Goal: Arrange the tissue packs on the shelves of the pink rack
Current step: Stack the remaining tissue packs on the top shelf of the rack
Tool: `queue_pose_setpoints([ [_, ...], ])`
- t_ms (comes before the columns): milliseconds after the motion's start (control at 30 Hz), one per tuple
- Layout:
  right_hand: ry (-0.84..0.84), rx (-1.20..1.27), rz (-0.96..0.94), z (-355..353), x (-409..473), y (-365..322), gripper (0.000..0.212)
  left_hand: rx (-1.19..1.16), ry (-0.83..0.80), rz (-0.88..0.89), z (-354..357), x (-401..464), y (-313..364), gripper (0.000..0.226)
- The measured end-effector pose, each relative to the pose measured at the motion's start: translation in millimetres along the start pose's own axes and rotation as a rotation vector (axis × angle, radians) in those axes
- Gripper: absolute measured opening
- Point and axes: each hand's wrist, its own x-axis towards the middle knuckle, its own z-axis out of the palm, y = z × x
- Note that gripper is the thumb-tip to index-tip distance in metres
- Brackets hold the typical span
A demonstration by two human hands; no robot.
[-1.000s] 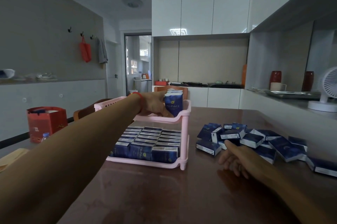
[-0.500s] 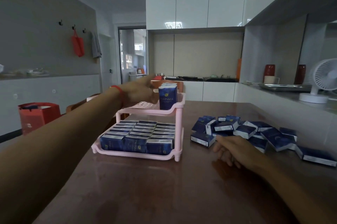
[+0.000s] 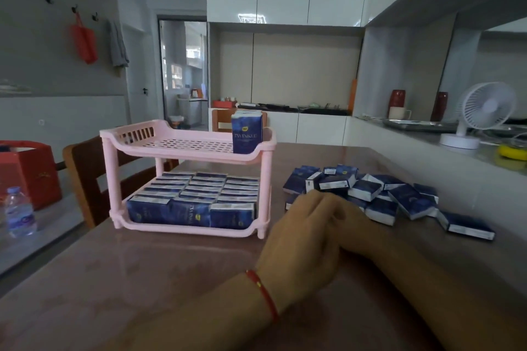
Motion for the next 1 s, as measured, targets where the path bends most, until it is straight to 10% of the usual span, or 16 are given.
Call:
queue_pose_setpoints([
  [300,0.041,0.295,0.174,-23.7,-3.9,10.0,0.044,-0.124,-0.087,-0.225,4.1,-16.0,-17.4,0.032],
  [567,-0.301,0.569,0.086,-74.7,-30.3,-1.3,0.064,-0.763,-0.052,-0.832,-1.3,-5.4,-15.0,0.051],
  [733,-0.483,0.589,-0.081,-67.2,-28.7,-30.0,0.064,-0.96,-0.03,-0.853,-2.0,-5.4,-12.6,0.03],
  [867,0.034,0.53,0.172,-73.4,-23.0,12.0,0.033,-0.917,-0.022,-0.857,1.4,-8.1,-20.2,0.03],
  [933,0.419,0.158,0.403,-73.6,-23.3,53.9,0.025,-0.901,-0.037,-0.822,0.8,-8.7,-18.0,0.025],
  [1000,0.439,-0.207,0.616,-69.9,-29.5,88.5,0.037,-0.882,-0.039,-0.79,-0.4,-8.2,-15.2,0.023],
])
